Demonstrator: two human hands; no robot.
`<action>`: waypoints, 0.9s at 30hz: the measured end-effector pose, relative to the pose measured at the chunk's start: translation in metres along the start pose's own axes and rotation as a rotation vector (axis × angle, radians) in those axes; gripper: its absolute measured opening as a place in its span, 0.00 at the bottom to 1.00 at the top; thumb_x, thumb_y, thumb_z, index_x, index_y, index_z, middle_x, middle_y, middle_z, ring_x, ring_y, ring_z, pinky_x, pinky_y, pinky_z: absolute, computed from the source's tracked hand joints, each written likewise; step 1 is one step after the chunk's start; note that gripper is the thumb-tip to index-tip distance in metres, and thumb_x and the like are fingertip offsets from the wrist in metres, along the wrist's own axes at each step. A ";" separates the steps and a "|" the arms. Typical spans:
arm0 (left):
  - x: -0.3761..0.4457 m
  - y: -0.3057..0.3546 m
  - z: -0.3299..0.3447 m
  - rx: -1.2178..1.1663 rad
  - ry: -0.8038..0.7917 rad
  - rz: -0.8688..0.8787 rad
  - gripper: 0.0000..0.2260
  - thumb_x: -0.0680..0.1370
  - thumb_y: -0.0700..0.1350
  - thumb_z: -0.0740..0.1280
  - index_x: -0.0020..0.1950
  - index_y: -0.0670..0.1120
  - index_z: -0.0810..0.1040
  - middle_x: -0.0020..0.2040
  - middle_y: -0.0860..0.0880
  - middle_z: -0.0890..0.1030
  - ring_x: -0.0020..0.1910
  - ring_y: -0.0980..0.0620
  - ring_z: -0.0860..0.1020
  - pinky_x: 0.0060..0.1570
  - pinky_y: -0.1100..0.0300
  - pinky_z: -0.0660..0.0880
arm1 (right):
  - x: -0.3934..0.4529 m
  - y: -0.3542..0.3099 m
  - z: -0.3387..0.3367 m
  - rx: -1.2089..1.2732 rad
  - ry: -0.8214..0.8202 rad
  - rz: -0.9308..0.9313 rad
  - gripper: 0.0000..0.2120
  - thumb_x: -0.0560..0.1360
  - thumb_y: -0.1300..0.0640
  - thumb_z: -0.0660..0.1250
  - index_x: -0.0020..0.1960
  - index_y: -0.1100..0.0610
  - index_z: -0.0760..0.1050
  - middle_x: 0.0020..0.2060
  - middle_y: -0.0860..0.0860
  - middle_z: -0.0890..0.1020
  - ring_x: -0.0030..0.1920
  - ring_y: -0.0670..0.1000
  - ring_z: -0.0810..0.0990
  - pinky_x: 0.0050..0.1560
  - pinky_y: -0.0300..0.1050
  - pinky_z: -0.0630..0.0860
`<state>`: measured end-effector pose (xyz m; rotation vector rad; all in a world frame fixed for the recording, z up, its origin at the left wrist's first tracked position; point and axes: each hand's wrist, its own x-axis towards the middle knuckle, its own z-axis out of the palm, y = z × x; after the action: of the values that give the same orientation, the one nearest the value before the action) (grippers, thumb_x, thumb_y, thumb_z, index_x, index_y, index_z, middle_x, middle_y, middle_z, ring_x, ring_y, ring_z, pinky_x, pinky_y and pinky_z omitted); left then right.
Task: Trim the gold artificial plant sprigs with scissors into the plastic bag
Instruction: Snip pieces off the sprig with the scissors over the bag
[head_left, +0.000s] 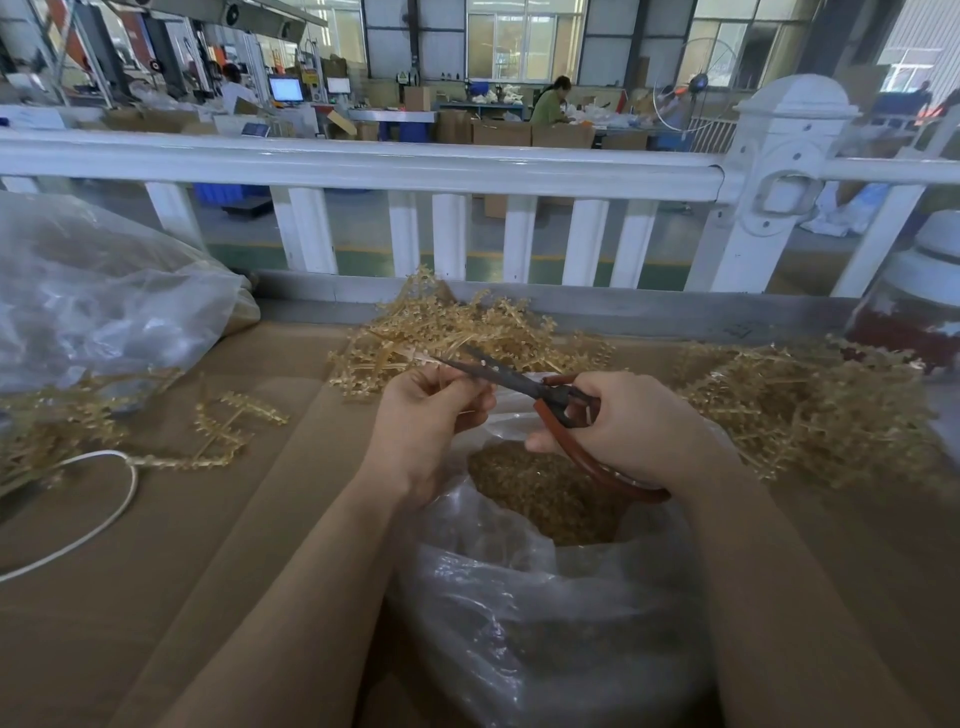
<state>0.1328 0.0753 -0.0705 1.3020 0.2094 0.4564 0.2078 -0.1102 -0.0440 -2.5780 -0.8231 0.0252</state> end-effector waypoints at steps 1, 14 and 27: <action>0.000 0.000 0.001 0.000 0.000 0.000 0.06 0.77 0.34 0.69 0.41 0.39 0.82 0.32 0.46 0.82 0.34 0.54 0.80 0.39 0.64 0.78 | 0.000 -0.001 0.000 -0.003 0.001 -0.001 0.26 0.64 0.23 0.68 0.43 0.45 0.73 0.34 0.42 0.80 0.36 0.43 0.78 0.32 0.38 0.68; -0.001 0.004 -0.001 -0.024 -0.041 0.010 0.08 0.78 0.32 0.67 0.40 0.39 0.81 0.32 0.46 0.81 0.34 0.54 0.80 0.38 0.64 0.78 | 0.000 0.002 0.001 0.059 0.045 -0.002 0.36 0.51 0.17 0.59 0.37 0.48 0.76 0.27 0.44 0.79 0.29 0.43 0.77 0.29 0.37 0.67; -0.002 0.011 -0.009 0.132 -0.189 0.017 0.14 0.77 0.32 0.68 0.37 0.46 0.86 0.37 0.45 0.84 0.36 0.53 0.81 0.37 0.64 0.78 | -0.001 0.002 0.000 -0.058 0.047 -0.036 0.28 0.63 0.22 0.66 0.47 0.44 0.76 0.37 0.39 0.80 0.37 0.40 0.77 0.32 0.37 0.68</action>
<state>0.1256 0.0844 -0.0629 1.4686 0.0708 0.3357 0.2081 -0.1117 -0.0452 -2.6063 -0.8639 -0.0711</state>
